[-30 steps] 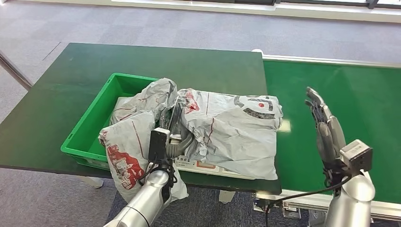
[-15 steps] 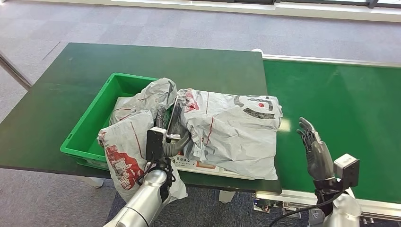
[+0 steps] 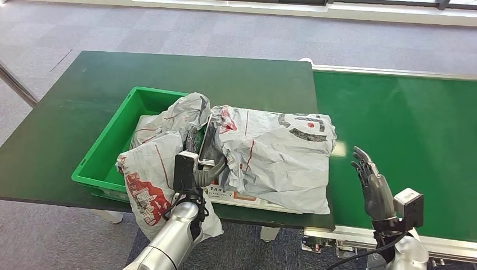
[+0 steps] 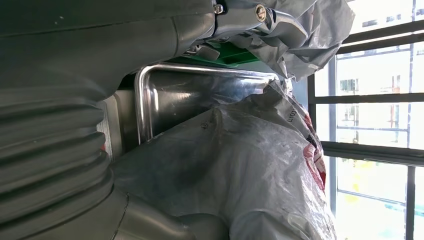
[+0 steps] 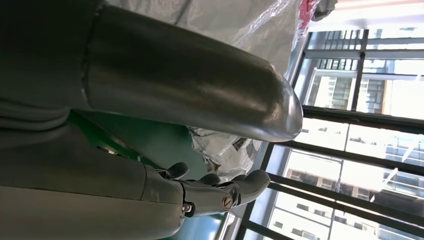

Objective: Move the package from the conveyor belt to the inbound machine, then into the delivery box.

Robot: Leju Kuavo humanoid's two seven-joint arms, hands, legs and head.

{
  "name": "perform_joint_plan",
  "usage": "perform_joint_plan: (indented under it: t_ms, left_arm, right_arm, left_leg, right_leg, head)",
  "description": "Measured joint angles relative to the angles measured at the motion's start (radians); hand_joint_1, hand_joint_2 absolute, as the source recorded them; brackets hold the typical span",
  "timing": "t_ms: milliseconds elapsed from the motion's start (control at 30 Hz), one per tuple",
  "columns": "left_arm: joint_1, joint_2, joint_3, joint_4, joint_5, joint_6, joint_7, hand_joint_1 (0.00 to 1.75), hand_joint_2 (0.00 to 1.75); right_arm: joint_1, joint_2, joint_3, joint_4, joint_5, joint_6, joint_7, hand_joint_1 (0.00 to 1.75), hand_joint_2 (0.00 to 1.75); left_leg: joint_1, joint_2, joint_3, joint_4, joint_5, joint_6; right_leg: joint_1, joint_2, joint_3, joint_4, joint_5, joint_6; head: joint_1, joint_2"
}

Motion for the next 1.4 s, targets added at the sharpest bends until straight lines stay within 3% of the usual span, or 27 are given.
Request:
perform_joint_plan:
  t_ms: [167,300,400,567,1000,1200,1300,1400]
  left_arm:
    - [0.008,0.003,-0.004,-0.047,-0.037,0.076,0.000,0.00,1.75]
    - [0.026,0.019,-0.047,-0.192,-0.101,0.270,-0.001,0.00,1.75]
    - [0.031,0.027,-0.055,-0.332,-0.277,0.357,-0.001,0.00,1.75]
    - [0.048,0.017,0.022,-0.569,-0.510,0.368,-0.001,0.00,1.75]
    - [0.070,0.018,0.082,-0.919,-0.545,0.369,0.000,0.00,1.75]
    - [0.061,0.030,-0.014,-0.921,-0.545,0.368,0.001,0.00,1.75]
    - [0.015,0.065,-0.169,-0.777,-0.588,0.349,0.015,0.00,1.75]
    - [-0.059,0.079,-0.327,-0.555,-0.716,0.252,0.122,0.00,1.75]
  right_arm:
    - [0.004,0.000,-0.008,-0.001,0.066,0.000,0.000,0.00,0.00]
    - [0.008,0.008,-0.031,-0.021,0.201,0.000,0.000,0.00,0.00]
    - [0.008,0.017,-0.035,-0.039,0.236,0.000,0.000,0.00,0.00]
    - [0.007,0.025,-0.036,-0.052,0.242,0.000,0.000,0.00,0.00]
    - [-0.006,0.034,-0.056,-0.053,0.247,0.000,0.000,0.00,0.00]
    - [-0.011,0.034,-0.057,-0.054,0.236,0.000,0.000,0.00,0.00]
    - [-0.017,0.033,-0.057,-0.053,0.222,0.000,0.000,0.00,0.00]
    - [-0.029,0.027,-0.057,-0.050,0.211,0.000,0.000,0.00,0.00]
  left_leg:
    - [0.000,0.000,0.000,0.000,0.000,0.000]
    - [0.000,0.000,-0.001,0.000,0.000,0.000]
    - [0.000,0.000,-0.001,0.000,0.000,0.000]
    - [0.000,0.001,0.000,0.000,0.000,0.000]
    - [0.000,0.001,0.000,0.000,0.000,0.000]
    - [0.000,0.001,0.001,0.000,0.000,0.000]
    - [0.000,0.000,0.000,0.000,0.000,0.001]
    - [-0.001,0.000,0.001,0.000,0.000,0.002]
  right_leg:
    - [0.000,0.000,0.000,0.000,0.000,0.000]
    - [0.000,0.000,0.000,0.000,0.000,0.000]
    - [0.000,0.000,0.000,0.000,0.000,0.000]
    - [0.000,0.001,0.000,0.000,0.000,0.000]
    - [0.000,0.000,0.000,0.000,0.000,0.000]
    - [0.000,0.000,0.000,-0.001,0.000,0.000]
    - [0.000,-0.002,0.001,-0.001,0.000,0.002]
    - [-0.001,-0.002,0.001,-0.001,0.001,0.003]
  head:
    - [0.000,0.000]
    - [0.000,0.000]
    - [0.000,0.000]
    - [0.000,0.000]
    - [0.000,0.000]
    - [0.000,0.000]
    - [0.000,0.000]
    - [0.000,0.000]
